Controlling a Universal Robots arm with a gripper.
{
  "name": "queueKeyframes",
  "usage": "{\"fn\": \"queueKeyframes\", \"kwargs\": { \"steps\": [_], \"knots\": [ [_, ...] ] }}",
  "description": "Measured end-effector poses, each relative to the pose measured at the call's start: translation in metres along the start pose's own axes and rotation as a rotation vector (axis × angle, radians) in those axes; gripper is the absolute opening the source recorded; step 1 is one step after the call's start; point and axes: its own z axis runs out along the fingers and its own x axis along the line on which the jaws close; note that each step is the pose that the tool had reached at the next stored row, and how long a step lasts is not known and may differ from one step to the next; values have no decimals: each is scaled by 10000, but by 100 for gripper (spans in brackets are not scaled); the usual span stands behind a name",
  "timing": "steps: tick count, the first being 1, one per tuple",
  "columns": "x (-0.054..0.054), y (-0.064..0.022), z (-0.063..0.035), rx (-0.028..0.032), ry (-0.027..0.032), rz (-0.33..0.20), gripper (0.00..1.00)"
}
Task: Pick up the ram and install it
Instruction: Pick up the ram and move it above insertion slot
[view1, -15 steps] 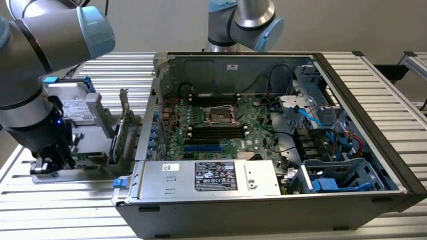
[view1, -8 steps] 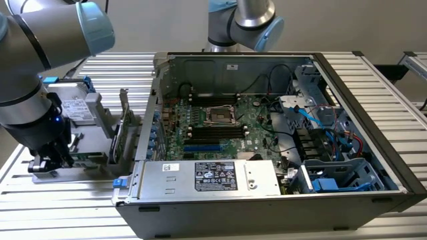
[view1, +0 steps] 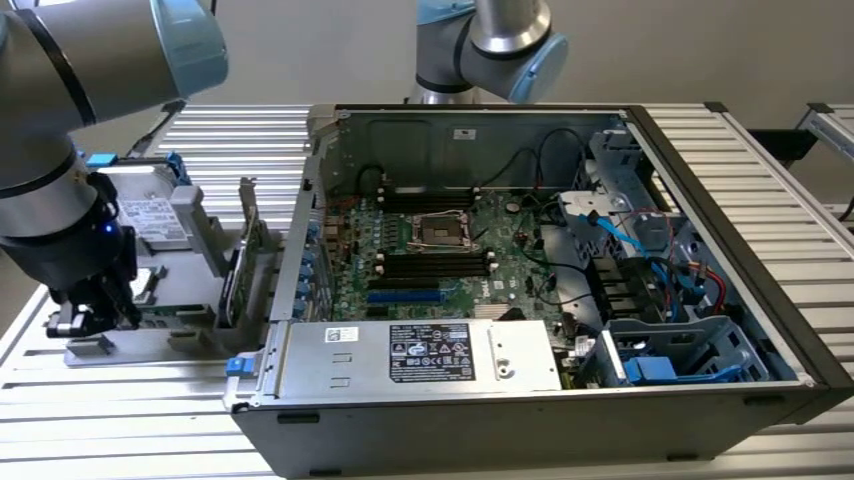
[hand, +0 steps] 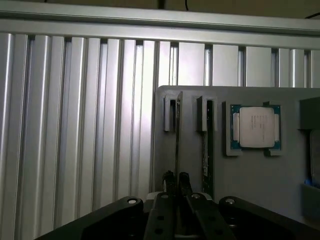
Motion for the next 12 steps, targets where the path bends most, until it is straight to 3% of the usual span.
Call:
{"fn": "queueKeyframes", "kwargs": {
  "steps": [4,12],
  "knots": [
    [-3,-4,-75,-51,-1,0,14],
    [-24,-31,-252,-71,-2,3,14]
  ]
}}
